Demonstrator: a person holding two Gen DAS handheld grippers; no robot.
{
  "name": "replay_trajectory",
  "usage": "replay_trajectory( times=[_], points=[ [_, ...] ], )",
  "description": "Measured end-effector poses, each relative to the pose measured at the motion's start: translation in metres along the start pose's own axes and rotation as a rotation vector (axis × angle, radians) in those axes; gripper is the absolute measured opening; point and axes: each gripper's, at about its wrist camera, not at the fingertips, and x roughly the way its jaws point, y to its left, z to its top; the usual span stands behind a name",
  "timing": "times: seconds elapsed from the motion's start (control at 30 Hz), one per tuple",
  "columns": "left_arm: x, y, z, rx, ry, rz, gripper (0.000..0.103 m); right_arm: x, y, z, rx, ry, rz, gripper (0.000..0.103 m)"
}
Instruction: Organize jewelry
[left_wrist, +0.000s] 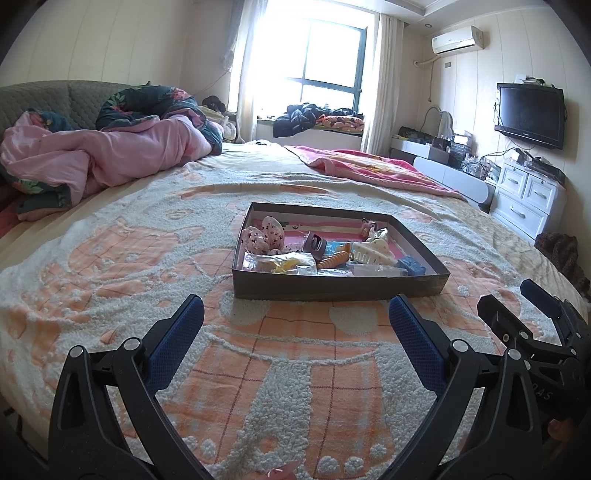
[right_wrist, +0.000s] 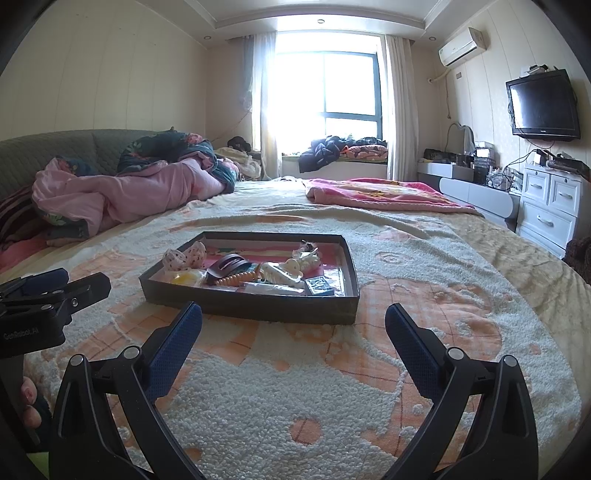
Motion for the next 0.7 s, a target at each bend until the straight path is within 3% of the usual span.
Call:
replay_trajectory(
  times=[0.7],
  points=[
    [-0.0001, 0.0005, -0.0005, 0.001, -0.002, -0.001, 0.092, -0.0004, 0.0014, 0.0007, -0.004, 0.001, 0.002, 0.097]
  ],
)
